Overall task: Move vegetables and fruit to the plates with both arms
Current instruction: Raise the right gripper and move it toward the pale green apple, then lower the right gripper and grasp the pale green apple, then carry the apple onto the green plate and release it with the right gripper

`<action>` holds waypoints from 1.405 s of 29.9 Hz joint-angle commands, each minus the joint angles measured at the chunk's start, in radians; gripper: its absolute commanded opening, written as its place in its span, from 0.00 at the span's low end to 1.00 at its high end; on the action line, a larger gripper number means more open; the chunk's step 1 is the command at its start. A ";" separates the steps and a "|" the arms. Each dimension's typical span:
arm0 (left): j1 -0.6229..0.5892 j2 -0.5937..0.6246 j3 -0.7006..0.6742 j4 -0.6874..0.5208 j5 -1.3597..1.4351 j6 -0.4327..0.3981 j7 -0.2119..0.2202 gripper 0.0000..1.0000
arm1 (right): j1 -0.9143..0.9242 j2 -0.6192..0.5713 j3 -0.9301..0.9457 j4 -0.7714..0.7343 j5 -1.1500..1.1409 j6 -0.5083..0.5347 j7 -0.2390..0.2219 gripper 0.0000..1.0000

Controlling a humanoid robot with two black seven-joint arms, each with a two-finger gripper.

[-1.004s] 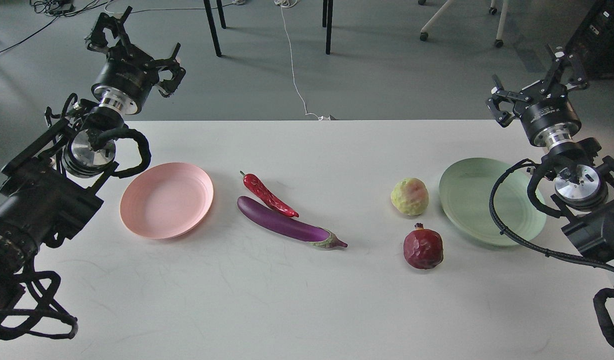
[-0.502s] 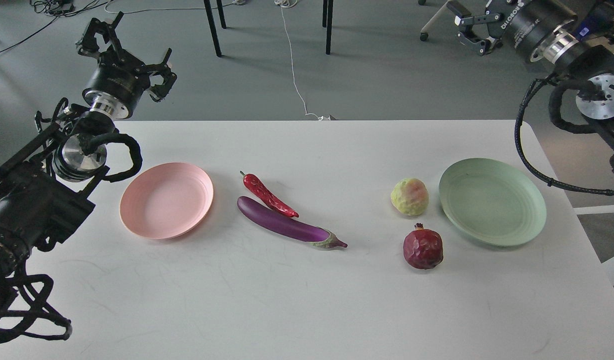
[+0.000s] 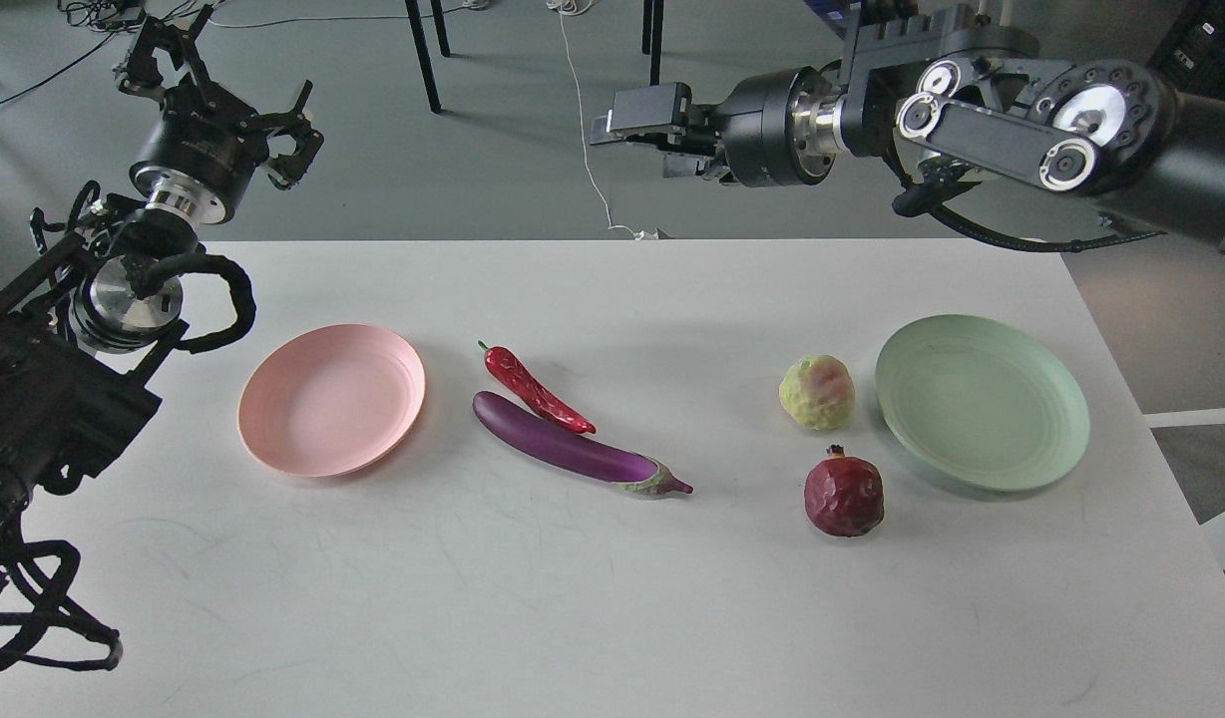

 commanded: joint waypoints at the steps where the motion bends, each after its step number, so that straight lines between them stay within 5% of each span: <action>1: 0.001 0.001 0.000 -0.002 -0.001 -0.001 -0.001 0.98 | 0.010 0.032 -0.130 0.013 -0.187 -0.040 0.036 0.92; 4: 0.004 0.002 -0.002 -0.004 -0.003 -0.007 -0.001 0.98 | -0.019 0.038 -0.281 0.012 -0.365 -0.155 0.104 0.90; 28: 0.010 0.004 -0.002 -0.004 -0.004 -0.033 -0.003 0.98 | -0.246 0.018 -0.414 -0.102 -0.387 -0.197 0.104 0.85; 35: 0.013 0.032 -0.002 -0.004 -0.006 -0.033 -0.004 0.98 | -0.245 0.004 -0.451 -0.065 -0.411 -0.197 0.102 0.76; 42: 0.021 0.047 -0.002 -0.004 -0.007 -0.033 -0.004 0.98 | -0.240 -0.031 -0.450 -0.030 -0.411 -0.197 0.098 0.54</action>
